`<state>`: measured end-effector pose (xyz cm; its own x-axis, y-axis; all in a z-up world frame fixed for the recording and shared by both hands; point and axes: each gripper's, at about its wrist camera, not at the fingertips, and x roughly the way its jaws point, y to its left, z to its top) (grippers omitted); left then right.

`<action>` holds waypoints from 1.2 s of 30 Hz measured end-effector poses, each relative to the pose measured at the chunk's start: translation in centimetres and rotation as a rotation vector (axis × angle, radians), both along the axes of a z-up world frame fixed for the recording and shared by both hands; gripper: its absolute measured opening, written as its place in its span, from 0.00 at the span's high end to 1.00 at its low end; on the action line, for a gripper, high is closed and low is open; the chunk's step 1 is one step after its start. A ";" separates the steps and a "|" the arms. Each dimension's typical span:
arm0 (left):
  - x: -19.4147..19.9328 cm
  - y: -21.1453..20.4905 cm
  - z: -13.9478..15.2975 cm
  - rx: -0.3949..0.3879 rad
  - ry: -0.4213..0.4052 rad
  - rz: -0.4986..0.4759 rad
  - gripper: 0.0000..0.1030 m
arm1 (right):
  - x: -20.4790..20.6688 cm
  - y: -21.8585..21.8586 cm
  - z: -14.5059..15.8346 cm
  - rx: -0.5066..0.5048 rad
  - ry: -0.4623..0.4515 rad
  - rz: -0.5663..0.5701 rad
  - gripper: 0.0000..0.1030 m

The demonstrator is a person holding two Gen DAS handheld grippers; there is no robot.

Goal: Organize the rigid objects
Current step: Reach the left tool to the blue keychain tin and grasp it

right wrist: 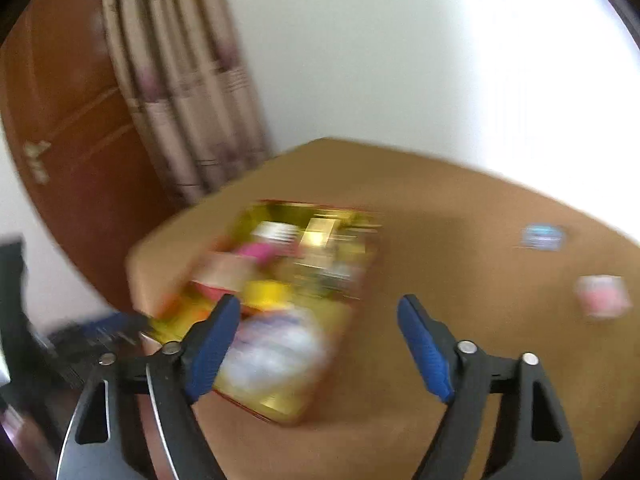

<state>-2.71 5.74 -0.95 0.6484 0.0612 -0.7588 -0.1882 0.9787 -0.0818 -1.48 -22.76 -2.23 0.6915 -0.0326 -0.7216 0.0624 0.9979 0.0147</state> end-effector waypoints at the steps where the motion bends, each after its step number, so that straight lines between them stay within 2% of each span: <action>1: -0.1 -0.3 0.0 0.010 0.002 -0.005 0.42 | -0.9 -0.9 -0.1 -0.044 -0.004 -0.027 0.20; 3: -0.2 -0.9 0.0 0.027 0.003 -0.013 0.42 | -3.2 -4.6 -0.9 -0.145 0.022 -0.121 0.19; 4: -0.2 -1.1 0.0 0.034 0.001 -0.017 0.42 | -4.2 -6.6 -1.2 -0.165 0.039 -0.167 0.19; 10: -0.7 -3.6 -0.2 0.117 0.001 -0.043 0.42 | -9.6 -17.8 -2.7 -0.221 0.084 -0.434 0.19; 14: -0.7 -6.4 -0.9 0.186 0.034 -0.089 0.42 | -11.9 -22.8 -3.0 -0.227 0.089 -0.536 0.17; 18: -0.3 -9.7 -0.9 0.180 0.054 -0.147 0.42 | -12.7 -25.0 -3.2 -0.219 0.084 -0.579 0.15; 24: 3.0 -17.1 -0.2 0.080 0.117 -0.320 0.42 | -14.0 -26.8 -2.9 -0.072 0.025 -0.625 0.11; 28: 7.8 -23.0 0.0 0.048 0.182 -0.408 0.42 | -15.2 -27.0 -2.4 -0.027 -0.021 -0.613 0.07; 31: 11.8 -27.3 -0.2 0.084 0.204 -0.466 0.42 | -15.6 -27.2 -2.3 0.001 -0.027 -0.597 0.07; 36: 17.7 -33.2 -1.4 0.096 0.265 -0.483 0.42 | -16.2 -27.3 -2.1 0.053 -0.056 -0.559 0.07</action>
<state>14.95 -27.46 -2.34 0.4080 -0.1187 -0.9052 0.2814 0.9596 0.0010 -17.71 -50.08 -4.28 0.6163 -0.3699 -0.6953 0.5795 0.8108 0.0823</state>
